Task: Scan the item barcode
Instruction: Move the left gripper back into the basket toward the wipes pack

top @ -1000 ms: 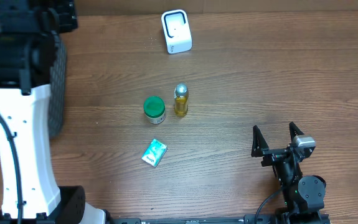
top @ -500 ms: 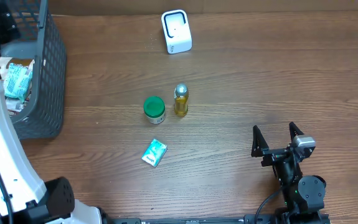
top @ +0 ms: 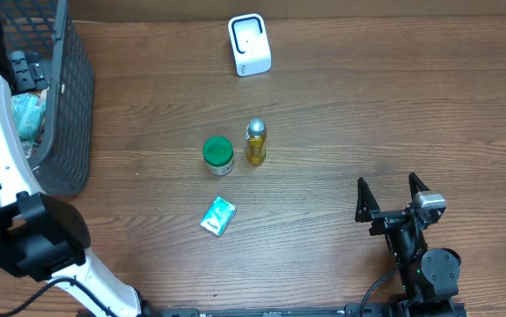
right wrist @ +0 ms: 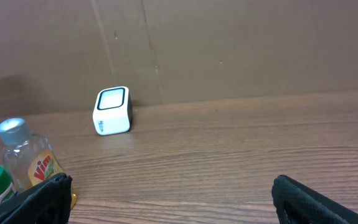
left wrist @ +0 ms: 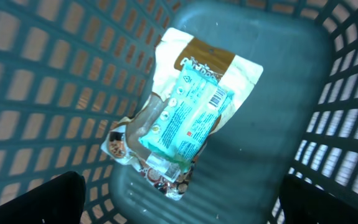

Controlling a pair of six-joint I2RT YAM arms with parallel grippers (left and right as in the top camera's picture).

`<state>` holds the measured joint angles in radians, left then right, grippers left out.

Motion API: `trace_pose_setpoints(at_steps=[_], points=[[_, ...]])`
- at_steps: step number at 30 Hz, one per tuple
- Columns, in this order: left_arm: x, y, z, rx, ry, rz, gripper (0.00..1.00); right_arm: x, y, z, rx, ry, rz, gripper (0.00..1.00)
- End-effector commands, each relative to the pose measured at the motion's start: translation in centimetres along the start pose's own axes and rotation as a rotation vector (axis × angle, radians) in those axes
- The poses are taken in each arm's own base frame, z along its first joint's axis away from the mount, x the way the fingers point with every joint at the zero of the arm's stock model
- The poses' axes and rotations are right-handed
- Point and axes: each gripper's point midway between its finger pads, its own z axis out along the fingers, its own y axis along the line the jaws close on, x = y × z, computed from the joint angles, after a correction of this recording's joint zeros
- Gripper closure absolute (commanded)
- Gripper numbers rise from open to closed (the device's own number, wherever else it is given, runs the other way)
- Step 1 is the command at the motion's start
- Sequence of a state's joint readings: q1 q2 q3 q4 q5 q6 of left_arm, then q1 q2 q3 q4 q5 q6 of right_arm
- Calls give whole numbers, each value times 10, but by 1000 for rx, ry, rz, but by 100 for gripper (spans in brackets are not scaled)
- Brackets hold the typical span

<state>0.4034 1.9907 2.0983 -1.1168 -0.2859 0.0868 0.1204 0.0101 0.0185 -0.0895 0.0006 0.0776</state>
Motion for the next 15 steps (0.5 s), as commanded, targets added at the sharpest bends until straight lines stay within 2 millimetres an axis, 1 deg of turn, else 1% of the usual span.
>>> trace_pose_setpoints(at_steps=[1,5,6,8,12,15], points=[[7,-2,26,17,47,44,0,2,1,0,-3,-2,-4,0],[19,-1,53,21,106,45,0,2,0,0,-2,-2,-4,0],[25,-5,66,55,132,75,1,2,1,0,-3,-2,-4,0],[31,-9,79,94,156,99,0,2,1,0,-3,-2,-4,0],[43,-4,99,96,201,95,0,2,1,0,-3,-2,-4,0],[48,2,110,95,220,88,1,2,1,0,-3,-2,-4,0]])
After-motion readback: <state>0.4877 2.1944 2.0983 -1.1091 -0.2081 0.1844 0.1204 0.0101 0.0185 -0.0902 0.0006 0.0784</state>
